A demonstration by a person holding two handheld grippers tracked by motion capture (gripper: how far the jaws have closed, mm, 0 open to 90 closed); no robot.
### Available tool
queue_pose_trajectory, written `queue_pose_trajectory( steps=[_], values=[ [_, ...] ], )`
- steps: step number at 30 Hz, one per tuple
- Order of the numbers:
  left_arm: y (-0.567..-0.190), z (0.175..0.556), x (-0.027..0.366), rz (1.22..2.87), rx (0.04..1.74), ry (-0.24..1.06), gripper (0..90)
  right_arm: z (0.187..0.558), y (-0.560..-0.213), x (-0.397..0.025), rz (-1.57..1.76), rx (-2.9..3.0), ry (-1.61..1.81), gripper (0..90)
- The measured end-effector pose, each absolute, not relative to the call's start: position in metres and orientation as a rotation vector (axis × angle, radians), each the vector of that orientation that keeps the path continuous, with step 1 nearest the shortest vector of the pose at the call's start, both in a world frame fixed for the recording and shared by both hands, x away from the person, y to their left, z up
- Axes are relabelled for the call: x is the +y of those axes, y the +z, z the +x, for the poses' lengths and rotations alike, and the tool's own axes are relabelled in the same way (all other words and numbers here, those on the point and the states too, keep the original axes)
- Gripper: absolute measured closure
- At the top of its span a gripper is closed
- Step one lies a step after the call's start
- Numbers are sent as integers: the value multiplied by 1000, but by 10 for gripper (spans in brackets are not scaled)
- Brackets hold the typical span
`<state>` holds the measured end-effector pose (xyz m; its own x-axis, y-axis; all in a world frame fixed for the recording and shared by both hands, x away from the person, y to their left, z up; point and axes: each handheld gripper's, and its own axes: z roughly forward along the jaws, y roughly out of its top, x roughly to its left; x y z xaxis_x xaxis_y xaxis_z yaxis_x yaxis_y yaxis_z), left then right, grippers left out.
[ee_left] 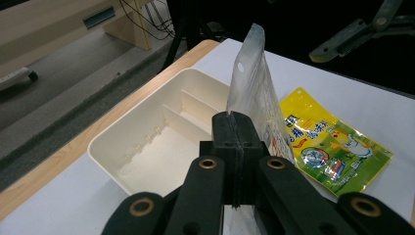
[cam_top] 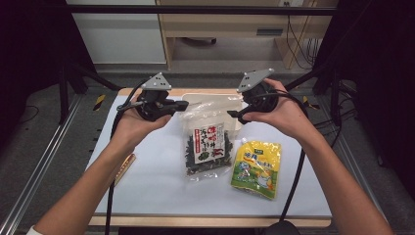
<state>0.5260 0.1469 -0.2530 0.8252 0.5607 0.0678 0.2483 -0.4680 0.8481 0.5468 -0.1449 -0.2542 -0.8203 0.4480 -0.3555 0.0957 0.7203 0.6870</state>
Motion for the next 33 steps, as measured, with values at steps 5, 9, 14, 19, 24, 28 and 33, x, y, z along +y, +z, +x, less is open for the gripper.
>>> queue_pose_trajectory(
  steps=[5, 9, 14, 19, 24, 28, 33],
  values=[
    [-248, 525, 139, 2087, 560, 428, 900, 553, -257, -141, 385, 2453, 886, 195],
    [-246, 523, 136, 2077, 554, 425, 900, 562, -258, -138, 376, 2493, 880, 194],
    [-246, 522, 136, 2080, 546, 424, 899, 567, -264, -133, 374, 2544, 869, 226],
    [-246, 522, 137, 2074, 549, 426, 899, 566, -270, -129, 342, 2611, 836, 282],
    [-247, 523, 138, 2081, 558, 443, 899, 562, -276, -129, 299, 2645, 815, 475],
    [-250, 525, 139, 2072, 586, 445, 899, 560, -274, -132, 284, 2667, 829, 654],
    [-254, 527, 141, 2054, 610, 445, 898, 558, -274, -133, 276, 2704, 831, 776]
  ],
)
